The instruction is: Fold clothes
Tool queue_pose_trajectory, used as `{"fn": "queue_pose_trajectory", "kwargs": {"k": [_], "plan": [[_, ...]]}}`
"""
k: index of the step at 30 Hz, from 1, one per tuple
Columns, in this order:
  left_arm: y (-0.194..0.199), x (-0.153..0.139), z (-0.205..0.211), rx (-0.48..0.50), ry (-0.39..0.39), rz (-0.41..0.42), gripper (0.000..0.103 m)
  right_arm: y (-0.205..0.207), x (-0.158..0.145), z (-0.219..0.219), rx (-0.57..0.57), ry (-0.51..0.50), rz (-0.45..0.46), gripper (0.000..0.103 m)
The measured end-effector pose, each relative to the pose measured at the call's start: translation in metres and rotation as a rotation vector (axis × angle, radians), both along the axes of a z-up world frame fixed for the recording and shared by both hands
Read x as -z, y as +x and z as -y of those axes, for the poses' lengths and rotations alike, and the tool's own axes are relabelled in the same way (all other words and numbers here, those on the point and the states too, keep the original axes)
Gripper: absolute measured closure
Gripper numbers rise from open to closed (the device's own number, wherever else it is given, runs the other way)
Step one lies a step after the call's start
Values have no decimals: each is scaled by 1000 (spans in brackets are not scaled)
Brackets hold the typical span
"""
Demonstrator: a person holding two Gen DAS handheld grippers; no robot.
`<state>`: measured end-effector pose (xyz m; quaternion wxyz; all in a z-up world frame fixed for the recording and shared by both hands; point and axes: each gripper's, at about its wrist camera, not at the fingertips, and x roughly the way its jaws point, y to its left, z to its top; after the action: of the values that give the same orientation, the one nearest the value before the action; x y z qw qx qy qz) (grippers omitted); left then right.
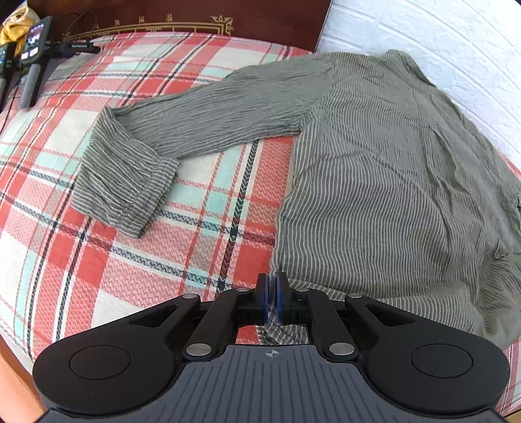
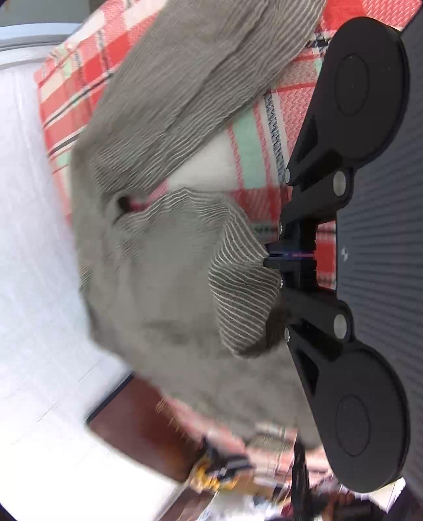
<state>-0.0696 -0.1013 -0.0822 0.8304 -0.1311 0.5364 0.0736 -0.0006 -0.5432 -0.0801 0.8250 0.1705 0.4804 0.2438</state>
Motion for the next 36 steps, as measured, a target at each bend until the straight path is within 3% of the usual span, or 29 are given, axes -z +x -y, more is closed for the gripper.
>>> {"fn": "queue_pose_trajectory", "kwargs": {"k": [8,13,19,21,26,29,31,33,36], "plan": [[-12,-16,-10,-8,-1,41,102,-6,-54,27,-45,74,24,102],[-19,-14,-13,2,-3,27,102,5,-65,36,5,116,47,102],[-36,5,-7,31,-12,-42,98,37,-47,10,79,109,81,102],[-41,12,-5,40,-8,-63,77,50,-36,-2,97,78,71,102],[-43,21,-3,22,-13,-79,77,77,11,-29,109,-99,-12,102],[-44,26,-2,9,-18,-86,77,77,32,-36,94,-157,-64,98],[-45,24,-1,11,-17,-79,73,68,24,-31,102,-164,-36,88],[-48,19,-1,18,-18,-66,55,54,13,-24,105,-176,6,44],[-55,13,-2,29,-11,-45,41,26,-4,-6,77,-188,53,43]]}}
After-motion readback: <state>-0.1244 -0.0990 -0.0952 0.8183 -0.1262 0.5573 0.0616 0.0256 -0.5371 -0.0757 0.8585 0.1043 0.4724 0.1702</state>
